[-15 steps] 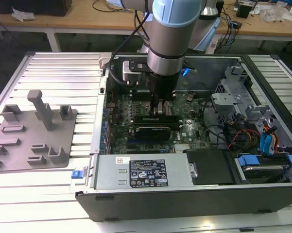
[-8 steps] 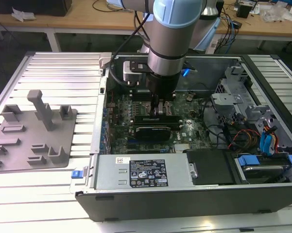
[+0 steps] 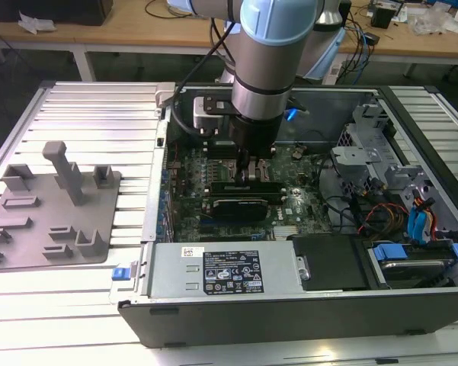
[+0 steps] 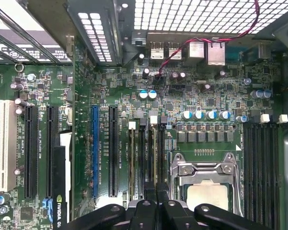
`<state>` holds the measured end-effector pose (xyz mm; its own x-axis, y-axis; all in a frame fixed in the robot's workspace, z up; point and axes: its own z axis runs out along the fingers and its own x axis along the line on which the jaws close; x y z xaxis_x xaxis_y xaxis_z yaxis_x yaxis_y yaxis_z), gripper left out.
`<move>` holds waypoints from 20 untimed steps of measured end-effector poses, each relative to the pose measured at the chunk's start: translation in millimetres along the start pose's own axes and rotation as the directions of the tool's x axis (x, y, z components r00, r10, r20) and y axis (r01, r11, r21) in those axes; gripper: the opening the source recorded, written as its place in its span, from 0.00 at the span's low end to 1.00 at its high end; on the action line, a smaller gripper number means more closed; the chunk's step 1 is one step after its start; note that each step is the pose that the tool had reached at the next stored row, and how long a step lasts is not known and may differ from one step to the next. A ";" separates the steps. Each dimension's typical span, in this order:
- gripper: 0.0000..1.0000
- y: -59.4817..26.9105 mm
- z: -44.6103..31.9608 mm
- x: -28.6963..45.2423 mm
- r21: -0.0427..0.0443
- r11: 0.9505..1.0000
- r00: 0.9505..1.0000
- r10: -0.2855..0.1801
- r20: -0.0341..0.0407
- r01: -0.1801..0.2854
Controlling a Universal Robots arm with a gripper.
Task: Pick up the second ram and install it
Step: 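Insert the second ram into the second slot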
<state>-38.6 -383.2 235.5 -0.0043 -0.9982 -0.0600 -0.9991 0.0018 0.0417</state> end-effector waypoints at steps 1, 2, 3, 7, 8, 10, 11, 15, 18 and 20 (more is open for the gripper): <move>0.09 0.0 0.0 0.0 0.000 1.000 1.000 0.000 0.000 0.000; 0.09 0.0 0.1 0.0 0.000 1.000 1.000 0.000 0.000 0.000; 0.09 -0.4 0.1 0.0 0.000 1.000 1.000 0.000 0.000 0.000; 0.09 -1.2 0.8 0.0 0.000 1.000 1.000 0.000 0.000 0.000; 0.09 -1.2 1.2 0.1 0.000 1.000 1.000 0.000 0.000 0.000; 0.09 -1.2 1.5 0.1 0.000 1.000 1.000 0.000 0.000 0.000; 0.09 -0.9 2.5 0.1 0.000 1.000 1.000 0.000 0.000 0.000; 0.09 -0.2 4.4 0.2 0.001 1.000 1.000 0.000 0.000 0.000; 0.09 0.2 5.5 0.4 0.001 1.000 1.000 0.000 0.000 0.000; 0.09 0.2 6.8 0.4 0.001 1.000 1.000 0.000 0.000 0.000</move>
<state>-39.1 -383.2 228.7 -0.0042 -0.9982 -0.0603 -0.9992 0.0017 0.0410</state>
